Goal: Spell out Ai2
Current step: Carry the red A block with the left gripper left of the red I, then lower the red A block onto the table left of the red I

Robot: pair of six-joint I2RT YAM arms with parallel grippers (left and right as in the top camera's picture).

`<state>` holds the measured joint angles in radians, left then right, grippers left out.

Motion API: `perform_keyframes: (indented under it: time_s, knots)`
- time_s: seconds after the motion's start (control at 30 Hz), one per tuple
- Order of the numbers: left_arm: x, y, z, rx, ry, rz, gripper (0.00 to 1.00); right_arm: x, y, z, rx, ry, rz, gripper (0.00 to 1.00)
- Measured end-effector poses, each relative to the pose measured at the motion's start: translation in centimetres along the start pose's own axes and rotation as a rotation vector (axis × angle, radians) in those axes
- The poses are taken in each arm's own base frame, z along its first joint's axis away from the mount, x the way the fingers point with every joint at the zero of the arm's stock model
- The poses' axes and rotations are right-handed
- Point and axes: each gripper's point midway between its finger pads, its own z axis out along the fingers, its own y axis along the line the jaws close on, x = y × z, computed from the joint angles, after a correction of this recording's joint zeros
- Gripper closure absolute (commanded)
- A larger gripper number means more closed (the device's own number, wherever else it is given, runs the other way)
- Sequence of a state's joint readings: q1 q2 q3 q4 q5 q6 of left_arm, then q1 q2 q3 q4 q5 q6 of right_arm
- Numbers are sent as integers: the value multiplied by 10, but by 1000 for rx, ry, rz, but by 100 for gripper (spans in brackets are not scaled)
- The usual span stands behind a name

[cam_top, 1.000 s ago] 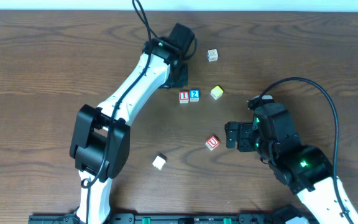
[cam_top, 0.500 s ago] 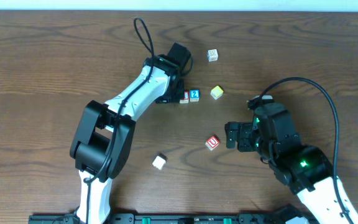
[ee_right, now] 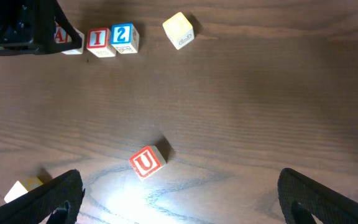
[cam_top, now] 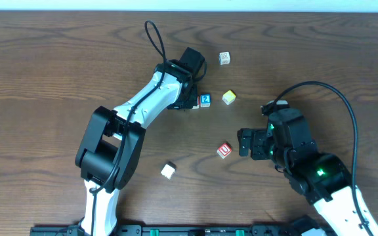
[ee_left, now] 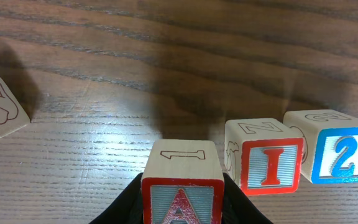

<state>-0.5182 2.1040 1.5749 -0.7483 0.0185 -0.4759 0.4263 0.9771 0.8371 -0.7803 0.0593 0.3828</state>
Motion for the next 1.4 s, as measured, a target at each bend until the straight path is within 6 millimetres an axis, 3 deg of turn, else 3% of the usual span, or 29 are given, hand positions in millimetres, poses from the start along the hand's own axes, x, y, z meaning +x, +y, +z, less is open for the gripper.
perform_keyframes:
  time_s: [0.27,0.5,1.23,1.4]
  knots:
    - [-4,-2,2,6,-15,-4,94,0,0,0,0,0,0,1]
    - [2,1,17,-14,17,-21,94,0,0,0,0,0,0,1]
    - [-1,-1,20,-8,7,-22,94,0,0,0,0,0,0,1]
    - [-1,-1,20,-8,7,-22,80,0,0,0,0,0,0,1]
